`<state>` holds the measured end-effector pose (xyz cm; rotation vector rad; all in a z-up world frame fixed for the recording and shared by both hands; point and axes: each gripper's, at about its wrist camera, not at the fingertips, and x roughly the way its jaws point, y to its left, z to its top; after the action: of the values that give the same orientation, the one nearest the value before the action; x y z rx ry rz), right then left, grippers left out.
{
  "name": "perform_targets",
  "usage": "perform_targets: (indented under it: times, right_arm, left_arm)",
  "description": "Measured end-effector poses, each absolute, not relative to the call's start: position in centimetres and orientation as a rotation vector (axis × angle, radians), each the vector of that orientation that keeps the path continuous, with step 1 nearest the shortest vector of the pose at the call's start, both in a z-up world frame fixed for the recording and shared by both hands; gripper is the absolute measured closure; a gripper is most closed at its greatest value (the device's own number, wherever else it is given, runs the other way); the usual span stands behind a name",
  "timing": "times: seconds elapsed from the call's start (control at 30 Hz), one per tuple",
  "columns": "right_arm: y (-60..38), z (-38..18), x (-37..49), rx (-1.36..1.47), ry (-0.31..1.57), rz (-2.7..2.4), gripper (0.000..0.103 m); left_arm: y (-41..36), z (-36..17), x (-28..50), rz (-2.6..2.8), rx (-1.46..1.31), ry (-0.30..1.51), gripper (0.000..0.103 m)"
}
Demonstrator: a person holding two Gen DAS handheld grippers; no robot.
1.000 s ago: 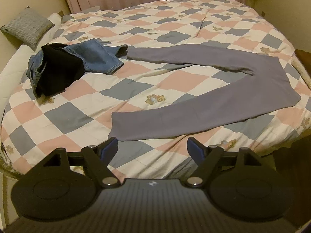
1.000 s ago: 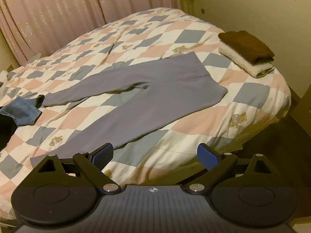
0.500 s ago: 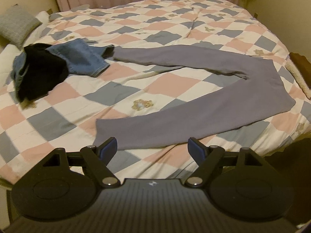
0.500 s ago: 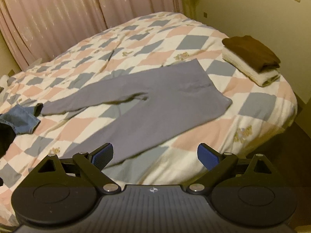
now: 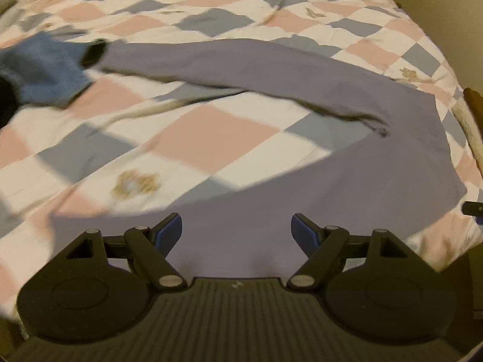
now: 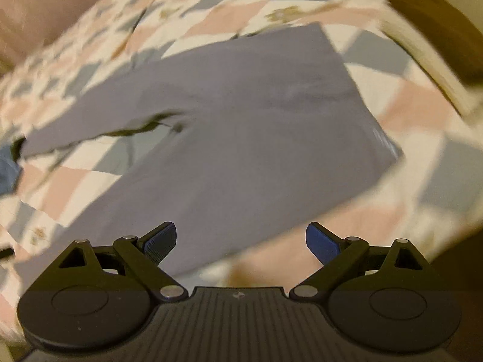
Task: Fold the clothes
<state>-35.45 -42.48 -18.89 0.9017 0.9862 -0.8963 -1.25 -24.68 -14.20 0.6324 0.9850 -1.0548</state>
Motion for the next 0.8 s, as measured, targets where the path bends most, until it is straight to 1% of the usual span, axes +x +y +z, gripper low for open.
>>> perform_targets:
  times: [0.03,0.07,0.1,0.13,0.17,0.23,0.3,0.43,0.57,0.63,0.8]
  right_arm:
    - [-44.4,-19.6,-34.6,0.858,0.993,-0.848,0.018]
    - [-46.3,-20.3,-33.7,0.806,0.985,-0.794,0.021]
    - [-48.1,-20.8,-32.8,0.753,0.964,-0.750,0.028]
    - [-49.7,-21.2,-31.9,0.700,0.932,-0.715,0.032]
    - [-51.2,-21.6,-30.9,0.647,0.899,-0.680,0.031]
    - [-54.3,-22.5,-28.8,0.558,0.858,-0.607,0.031]
    - [-57.0,-23.4,-26.1,0.508,0.876,-0.528,0.031]
    - [-62.1,-25.2,-20.9,0.493,0.921,-0.376,0.031]
    - [-66.5,-26.7,-17.5,0.460,0.951,-0.301,0.031]
    - [-68.3,-27.4,-16.4,0.456,0.968,-0.262,0.034]
    - [-71.1,-29.0,-14.4,0.445,1.030,-0.175,0.034]
  left_arm:
    - [-26.2,-15.1,-0.8,-1.064,0.634,0.994,0.033]
    - [-27.7,-16.0,-0.4,-1.073,0.635,1.003,0.037]
    - [-29.2,-17.0,0.0,-1.082,0.636,1.013,0.044]
    - [-30.7,-17.9,0.4,-1.091,0.638,1.022,0.050]
    - [-32.2,-18.4,1.3,-1.116,0.663,1.002,0.051]
    - [-35.3,-19.3,3.3,-1.170,0.720,0.952,0.052]
    - [-38.4,-20.2,5.2,-1.223,0.778,0.900,0.053]
    - [-44.5,-21.9,9.1,-1.326,0.891,0.791,0.052]
    - [-50.6,-23.7,13.0,-1.424,1.002,0.675,0.053]
    - [-53.7,-24.6,14.9,-1.472,1.057,0.615,0.062]
    - [-56.6,-27.4,17.6,-1.596,1.170,0.678,0.062]
